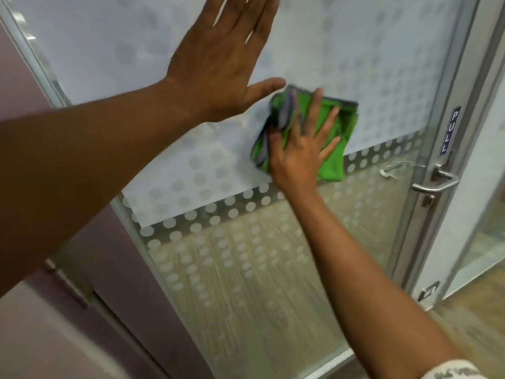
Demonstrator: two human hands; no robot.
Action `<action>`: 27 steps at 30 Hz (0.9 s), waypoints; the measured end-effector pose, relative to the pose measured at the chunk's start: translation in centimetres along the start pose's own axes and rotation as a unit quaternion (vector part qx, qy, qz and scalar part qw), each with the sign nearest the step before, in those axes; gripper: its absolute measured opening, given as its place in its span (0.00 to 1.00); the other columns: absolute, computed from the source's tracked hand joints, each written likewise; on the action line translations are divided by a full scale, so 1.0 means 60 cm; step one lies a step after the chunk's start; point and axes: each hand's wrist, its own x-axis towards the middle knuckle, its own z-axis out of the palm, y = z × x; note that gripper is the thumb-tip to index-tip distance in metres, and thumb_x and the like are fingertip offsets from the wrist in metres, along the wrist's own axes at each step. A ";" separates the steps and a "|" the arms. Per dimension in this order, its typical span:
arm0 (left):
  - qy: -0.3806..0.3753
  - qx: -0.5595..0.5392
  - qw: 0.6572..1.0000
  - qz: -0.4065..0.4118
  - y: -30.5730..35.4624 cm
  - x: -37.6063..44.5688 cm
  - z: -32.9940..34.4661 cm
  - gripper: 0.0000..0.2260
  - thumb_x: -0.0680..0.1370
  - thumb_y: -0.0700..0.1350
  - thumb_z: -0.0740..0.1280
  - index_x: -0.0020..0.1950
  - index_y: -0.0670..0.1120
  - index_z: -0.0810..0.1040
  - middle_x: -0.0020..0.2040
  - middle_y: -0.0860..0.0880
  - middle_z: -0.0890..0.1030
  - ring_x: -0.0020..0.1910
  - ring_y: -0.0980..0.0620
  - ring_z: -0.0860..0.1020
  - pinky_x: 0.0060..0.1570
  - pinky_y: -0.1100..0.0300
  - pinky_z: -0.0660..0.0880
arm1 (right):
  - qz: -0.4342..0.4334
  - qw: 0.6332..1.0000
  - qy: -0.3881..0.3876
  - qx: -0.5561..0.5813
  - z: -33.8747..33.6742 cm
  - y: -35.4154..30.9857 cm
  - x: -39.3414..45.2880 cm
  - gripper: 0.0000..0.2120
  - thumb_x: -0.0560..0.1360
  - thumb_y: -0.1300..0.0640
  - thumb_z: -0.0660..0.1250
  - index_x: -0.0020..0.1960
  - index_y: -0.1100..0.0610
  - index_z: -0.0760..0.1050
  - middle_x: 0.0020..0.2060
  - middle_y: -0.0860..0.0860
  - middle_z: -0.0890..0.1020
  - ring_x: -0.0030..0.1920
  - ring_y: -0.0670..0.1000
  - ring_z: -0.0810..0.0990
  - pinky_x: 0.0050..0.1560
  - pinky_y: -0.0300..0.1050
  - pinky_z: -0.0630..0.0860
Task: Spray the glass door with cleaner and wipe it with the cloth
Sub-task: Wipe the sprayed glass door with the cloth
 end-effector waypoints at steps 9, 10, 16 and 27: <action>-0.006 0.003 0.993 0.115 0.088 -0.096 0.056 0.40 0.82 0.67 0.42 0.81 0.36 0.45 0.83 0.36 0.46 0.82 0.36 0.46 0.80 0.40 0.48 | 0.286 0.951 0.007 0.114 0.032 0.105 -0.135 0.31 0.81 0.36 0.48 0.79 0.41 0.40 0.80 0.43 0.41 0.80 0.57 0.36 0.72 0.74 0.42; -0.007 0.012 0.992 0.126 0.091 -0.106 0.064 0.40 0.82 0.67 0.41 0.81 0.36 0.45 0.83 0.36 0.46 0.82 0.37 0.46 0.80 0.41 0.48 | 0.291 0.949 0.003 0.118 0.044 0.102 -0.168 0.31 0.80 0.36 0.47 0.78 0.38 0.38 0.80 0.43 0.40 0.79 0.57 0.35 0.72 0.75 0.42; 0.013 0.075 0.985 0.157 0.091 -0.119 0.087 0.38 0.83 0.66 0.39 0.81 0.36 0.44 0.83 0.37 0.46 0.82 0.38 0.47 0.81 0.43 0.51 | 0.213 0.972 -0.034 0.095 0.095 0.005 -0.314 0.32 0.78 0.32 0.45 0.79 0.38 0.39 0.80 0.45 0.37 0.79 0.56 0.32 0.73 0.72 0.39; -0.001 -0.005 0.993 0.119 0.094 -0.117 0.080 0.38 0.83 0.65 0.37 0.81 0.37 0.42 0.83 0.37 0.43 0.82 0.38 0.44 0.81 0.43 0.46 | 0.057 0.998 0.019 0.027 0.062 -0.031 -0.169 0.31 0.78 0.40 0.54 0.79 0.45 0.54 0.81 0.51 0.47 0.80 0.61 0.38 0.72 0.75 0.42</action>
